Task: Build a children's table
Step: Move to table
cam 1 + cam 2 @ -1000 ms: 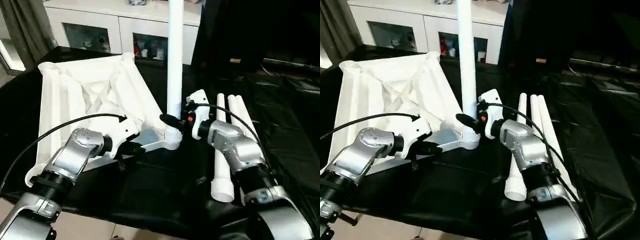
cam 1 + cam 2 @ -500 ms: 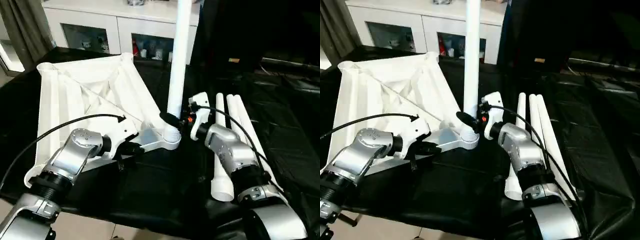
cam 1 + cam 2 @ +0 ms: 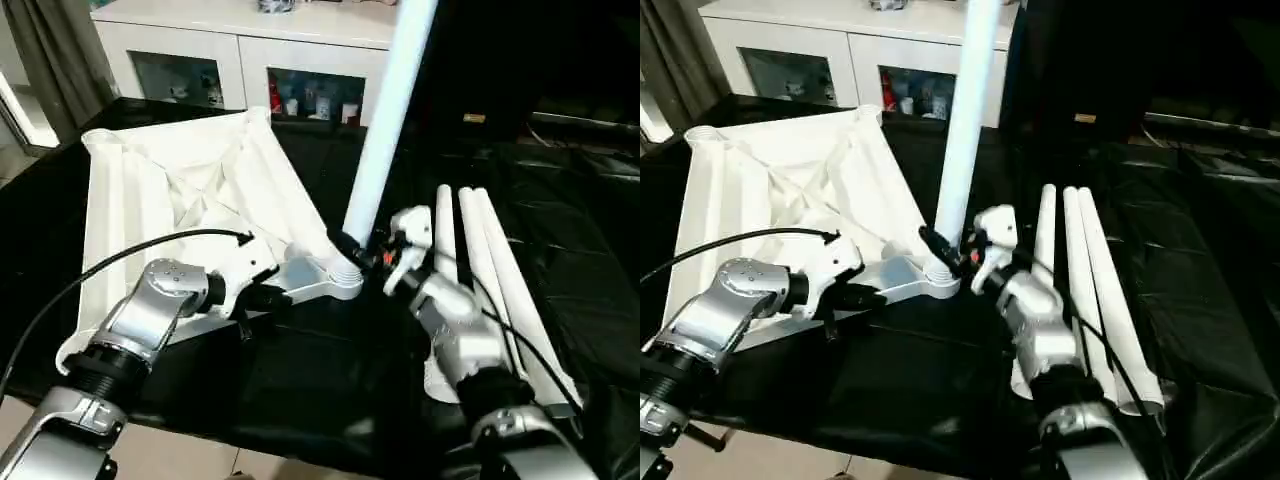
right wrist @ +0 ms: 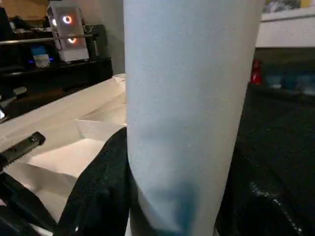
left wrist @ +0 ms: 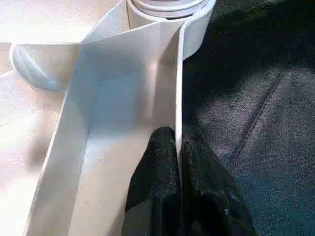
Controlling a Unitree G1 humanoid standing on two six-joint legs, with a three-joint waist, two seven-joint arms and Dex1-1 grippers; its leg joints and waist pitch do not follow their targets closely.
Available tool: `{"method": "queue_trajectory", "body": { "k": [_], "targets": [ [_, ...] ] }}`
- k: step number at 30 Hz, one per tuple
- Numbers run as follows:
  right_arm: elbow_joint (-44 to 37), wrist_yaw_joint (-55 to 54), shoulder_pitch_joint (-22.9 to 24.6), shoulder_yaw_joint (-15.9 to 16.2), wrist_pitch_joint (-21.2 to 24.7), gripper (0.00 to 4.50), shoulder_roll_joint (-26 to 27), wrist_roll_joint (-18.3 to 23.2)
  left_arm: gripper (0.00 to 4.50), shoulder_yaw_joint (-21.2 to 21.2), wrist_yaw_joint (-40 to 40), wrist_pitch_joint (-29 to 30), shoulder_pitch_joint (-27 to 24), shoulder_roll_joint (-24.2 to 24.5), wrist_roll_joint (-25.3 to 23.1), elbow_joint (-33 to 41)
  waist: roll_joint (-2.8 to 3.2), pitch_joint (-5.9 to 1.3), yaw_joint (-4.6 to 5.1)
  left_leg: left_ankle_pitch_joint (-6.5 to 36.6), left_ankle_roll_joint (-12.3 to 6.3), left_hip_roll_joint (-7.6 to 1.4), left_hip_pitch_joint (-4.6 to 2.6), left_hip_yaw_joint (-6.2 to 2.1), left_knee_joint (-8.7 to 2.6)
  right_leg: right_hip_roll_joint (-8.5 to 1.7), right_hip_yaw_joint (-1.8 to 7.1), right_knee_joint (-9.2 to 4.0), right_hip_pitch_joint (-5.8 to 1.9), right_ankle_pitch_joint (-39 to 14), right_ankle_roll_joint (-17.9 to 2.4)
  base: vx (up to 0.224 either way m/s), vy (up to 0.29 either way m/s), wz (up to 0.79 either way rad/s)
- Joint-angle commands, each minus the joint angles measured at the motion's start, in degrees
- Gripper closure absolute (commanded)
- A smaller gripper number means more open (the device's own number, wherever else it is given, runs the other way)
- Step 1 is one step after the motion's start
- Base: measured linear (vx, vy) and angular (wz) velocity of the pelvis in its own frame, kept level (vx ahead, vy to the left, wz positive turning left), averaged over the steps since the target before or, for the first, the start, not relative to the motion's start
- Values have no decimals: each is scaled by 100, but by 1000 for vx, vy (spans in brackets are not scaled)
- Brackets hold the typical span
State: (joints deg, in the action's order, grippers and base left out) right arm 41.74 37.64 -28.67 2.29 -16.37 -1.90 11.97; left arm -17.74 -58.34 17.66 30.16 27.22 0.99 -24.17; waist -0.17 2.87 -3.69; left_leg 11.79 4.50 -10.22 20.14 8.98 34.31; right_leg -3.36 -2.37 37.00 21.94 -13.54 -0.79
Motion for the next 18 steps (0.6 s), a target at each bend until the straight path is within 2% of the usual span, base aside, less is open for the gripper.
{"method": "queue_trajectory", "body": {
  "k": [1, 2, 3, 4, 5, 6, 7, 8, 10, 11, 12, 13, 14, 15, 16, 17, 18],
  "targets": [
    [434, -177, 261, 67, 22, 262, -48, -294, 450, 209, 107, -168, 170, -63, 113, 24, 50, -297, -28, 960, -129, -271, 15, -58, -468, -481, 289, -483, -268, -394, -1482, 0, 0, 0],
    [446, -235, 287, 48, -83, 262, -16, -309, 450, 226, 139, -180, 164, -69, 105, 16, 27, -295, -27, 964, -143, -274, 16, -54, -471, -481, 291, -489, -266, -409, -1473, 0, 0, 0],
    [476, -285, 291, 31, -142, 262, 9, -313, 450, 238, 147, -173, 146, -67, 109, 34, 50, -293, -36, 952, -156, -277, 16, -57, -472, -487, 295, -487, -259, -408, -1463, 0, 0, 0],
    [485, -300, 292, 27, -159, 262, 16, -315, 450, 241, 149, -171, 141, -66, 110, 39, 30, -293, -36, 952, -170, -278, 15, -57, -476, -487, 294, -485, -257, -427, -1457, 0, 0, 0],
    [544, -342, 289, 2, -250, 262, 44, -323, 450, 252, 155, -169, 125, -65, 113, 54, 39, -288, -33, 990, -175, -281, 14, -56, -481, -491, 296, -494, -247, -475, -1454, 0, 0, 0],
    [617, -362, 261, -9, -269, 262, 64, -322, 450, 259, 153, -168, 103, -57, 118, 73, -21, -280, -22, 1001, -191, -278, 21, -48, -484, -484, 296, -505, -251, -523, -1440, 0, 0, 0],
    [682, -342, 225, -6, -245, 262, 77, -315, 450, 263, 144, -167, 81, -45, 123, 92, 19, -272, -34, 1046, -193, -281, 17, -57, -493, -496, 298, -510, -241, -665, -1425, 0, 0, 0],
    [738, -277, 180, 17, -167, 262, 84, -304, 450, 262, 122, -167, 59, -34, 131, 115, -41, -269, -19, 1086, -200, -284, 19, -51, -498, -490, 300, -526, -241, -771, -1397, 0, 0, 0],
    [807, -188, 120, 51, -55, 262, 92, -289, 450, 261, 93, -165, 31, -21, 141, 148, 3, -263, -26, 1104, -193, -288, 20, -60, -505, -501, 305, -528, -228, -879, -1377, 0, 0, 0],
    [840, -128, 83, 69, 25, 262, 90, -283, 450, 256, 71, -169, 17, -17, 148, 166, 3, -257, -20, 1147, -189, -290, 17, -59, -510, -498, 304, -532, -221, -920, -1374, 0, 0, 0],
    [863, -85, 56, 81, 82, 262, 89, -279, 450, 253, 55, -171, 7, -15, 153, 180, -49, -252, -15, 1145, -207, -285, 34, -65, -516, -495, 305, -526, -236, -987, -1343, 0, 0, 0],
    [899, -22, 16, 99, 167, 262, 85, -274, 450, 248, 29, -176, -6, -13, 161, 199, -28, -257, -19, 1136, -210, -287, 26, -60, -511, -508, 312, -540, -225, -1039, -1326, 0, 0, 0],
    [971, 134, -109, 118, 373, 262, 52, -254, 450, 225, -83, -211, -35, 11, 192, 253, -75, -253, -9, 1119, -220, -289, 30, -55, -514, -503, 313, -546, -228, -1046, -1311, 0, 0, 0],
    [1038, 326, -244, 153, 558, 262, 1, -248, 450, 185, -225, -289, -67, 52, 216, 305, -85, -252, -1, 1100, -238, -289, 33, -60, -517, -503, 309, -539, -230, -1071, -1315, 0, 0, 0],
    [1102, 449, -338, 175, 646, 262, -32, -247, 450, 159, -320, -344, -87, 81, 229, 339, -58, -252, 12, 1076, -243, -287, 46, -68, -521, -504, 304, -536, -238, -1094, -1311, 0, 0, 0],
    [1161, 605, -424, 207, 791, 262, -70, -243, 450, 138, -405, -384, -106, 106, 246, 365, -85, -255, 27, 1085, -247, -292, 35, -57, -513, -506, 311, -546, -224, -1080, -1319, 0, 0, 0],
    [1161, 605, -424, 207, 791, 262, -70, -243, 450, 138, -405, -384, -106, 106, 246, 365, -83, -252, 26, 1067, -245, -291, 39, -63, -517, -505, 310, -537, -232, -1062, -1321, 0, 0, 0]
  ]
}}
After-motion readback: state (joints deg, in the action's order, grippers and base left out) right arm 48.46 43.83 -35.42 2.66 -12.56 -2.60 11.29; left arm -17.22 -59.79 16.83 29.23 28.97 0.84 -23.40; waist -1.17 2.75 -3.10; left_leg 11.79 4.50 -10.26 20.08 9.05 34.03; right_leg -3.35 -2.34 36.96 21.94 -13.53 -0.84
